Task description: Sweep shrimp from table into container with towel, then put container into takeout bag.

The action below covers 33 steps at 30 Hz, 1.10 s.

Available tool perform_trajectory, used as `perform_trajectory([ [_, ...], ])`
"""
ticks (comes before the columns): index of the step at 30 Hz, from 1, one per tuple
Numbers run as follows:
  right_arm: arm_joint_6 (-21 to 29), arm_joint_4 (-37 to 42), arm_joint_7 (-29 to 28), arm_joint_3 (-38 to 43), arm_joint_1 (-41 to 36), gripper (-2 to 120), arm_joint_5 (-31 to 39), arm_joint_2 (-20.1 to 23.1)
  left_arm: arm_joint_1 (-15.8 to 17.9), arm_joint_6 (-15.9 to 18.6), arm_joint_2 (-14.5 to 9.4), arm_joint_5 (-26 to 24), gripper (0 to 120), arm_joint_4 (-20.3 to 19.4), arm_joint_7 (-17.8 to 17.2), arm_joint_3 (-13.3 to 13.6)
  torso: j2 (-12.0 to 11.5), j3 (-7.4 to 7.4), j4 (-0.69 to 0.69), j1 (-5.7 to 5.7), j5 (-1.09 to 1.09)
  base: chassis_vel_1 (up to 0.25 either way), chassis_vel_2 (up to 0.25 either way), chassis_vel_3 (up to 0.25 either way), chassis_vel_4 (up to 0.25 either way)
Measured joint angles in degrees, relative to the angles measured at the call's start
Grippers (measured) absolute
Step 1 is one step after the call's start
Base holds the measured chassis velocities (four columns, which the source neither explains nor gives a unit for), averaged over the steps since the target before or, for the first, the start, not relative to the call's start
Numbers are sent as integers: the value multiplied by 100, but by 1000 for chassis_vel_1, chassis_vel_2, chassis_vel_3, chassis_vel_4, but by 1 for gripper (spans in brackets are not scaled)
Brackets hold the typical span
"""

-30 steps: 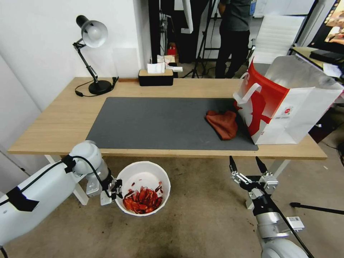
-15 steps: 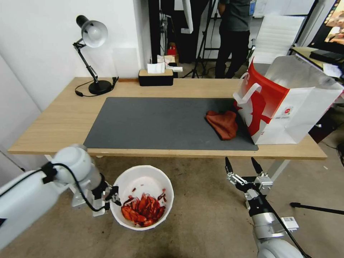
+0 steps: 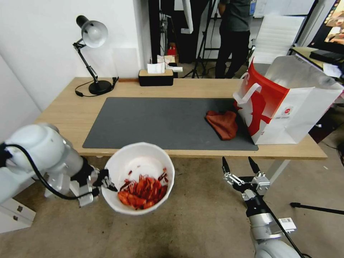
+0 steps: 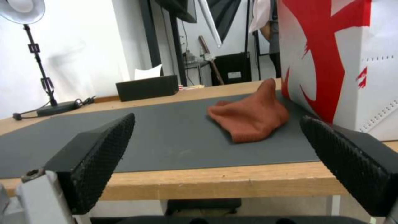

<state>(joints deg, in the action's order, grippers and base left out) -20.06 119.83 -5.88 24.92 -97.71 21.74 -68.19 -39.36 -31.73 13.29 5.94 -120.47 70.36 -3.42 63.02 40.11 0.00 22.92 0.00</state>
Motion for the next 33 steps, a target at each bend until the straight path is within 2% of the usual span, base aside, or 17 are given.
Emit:
perform_trajectory([
  [5, 0, 29, 0, -5, 8, 100, -12, 32, 193, 212, -85, -278, 0, 181, -114, -54, 0, 0, 0, 0, -1, 0, 0, 0, 0],
  [6, 0, 32, 0, -15, 19, 100, -12, 59, 320, 227, -89, -283, 0, 275, -126, -55, 0, 0, 0, 0, -1, 0, 0, 0, 0],
  [13, 1, 26, -2, -44, 39, 100, -12, 111, 598, 242, -36, -275, 0, 658, -134, 47, 0, 0, 2, 0, 0, 0, 0, 0, 0],
  [15, -9, 18, 4, -40, 12, 100, -13, 107, 834, 240, 102, -247, 0, 900, -130, 226, 0, 0, 0, 0, -1, 0, 0, 0, 0],
  [19, -23, 6, 12, -33, 4, 100, -14, 102, 1043, 236, 241, -239, 0, 1087, -147, 380, 0, 0, 0, 0, 0, 0, 0, 0, 0],
  [21, -36, -22, 16, -29, 5, 100, -20, 94, 1297, 237, 474, -229, 0, 1392, -211, 544, 0, 0, 0, 0, 0, 0, 0, 0, 0],
  [22, -36, -22, 16, -29, 5, 100, -20, 94, 1297, 237, 474, -229, 0, 1392, -211, 544, 0, 0, 0, 0, 0, 0, 0, 0, 0],
  [23, -38, -41, 17, -30, 9, 100, -27, 90, 1445, 236, 584, -200, 0, 1553, -224, 649, 0, 0, 0, 0, -1, 0, 0, 0, 0],
  [24, -39, -69, 18, -39, 20, 100, -43, 82, 1717, 198, 739, -132, 0, 1780, -229, 876, 0, 1, 0, 0, -1, 0, 0, 0, 0],
  [25, -39, -69, 18, -39, 20, 100, -43, 82, 1717, 198, 739, -132, 0, 1780, -229, 876, 0, 1, 0, 0, -1, 0, 0, 0, 0],
  [28, -40, -99, 19, -55, 40, 100, -97, 67, 2234, 199, 970, -123, 0, 2070, -254, 1357, 0, 0, 1, 0, 0, 0, 0, 0, 0],
  [30, -40, -99, 19, -55, 40, 100, -97, 67, 2234, 199, 970, -123, 0, 2070, -254, 1357, 0, 0, 1, 0, 0, 0, 0, 0, 0],
  [31, -40, -101, 19, -56, 44, 100, -114, 58, 2387, 213, 1062, -124, 0, 2139, -257, 1489, 0, 0, 2, 0, 1, 0, 0, 0, 0],
  [32, -40, -102, 19, -56, 35, 100, -157, 30, 2875, 236, 1416, -122, 0, 2395, -257, 1886, 0, 1, 1, 0, -1, 0, 0, 0, 0],
  [33, -40, -102, 19, -56, 35, 100, -157, 30, 2875, 236, 1416, -122, 0, 2395, -257, 1886, 0, 1, 1, 0, -1, 0, 0, 0, 0],
])
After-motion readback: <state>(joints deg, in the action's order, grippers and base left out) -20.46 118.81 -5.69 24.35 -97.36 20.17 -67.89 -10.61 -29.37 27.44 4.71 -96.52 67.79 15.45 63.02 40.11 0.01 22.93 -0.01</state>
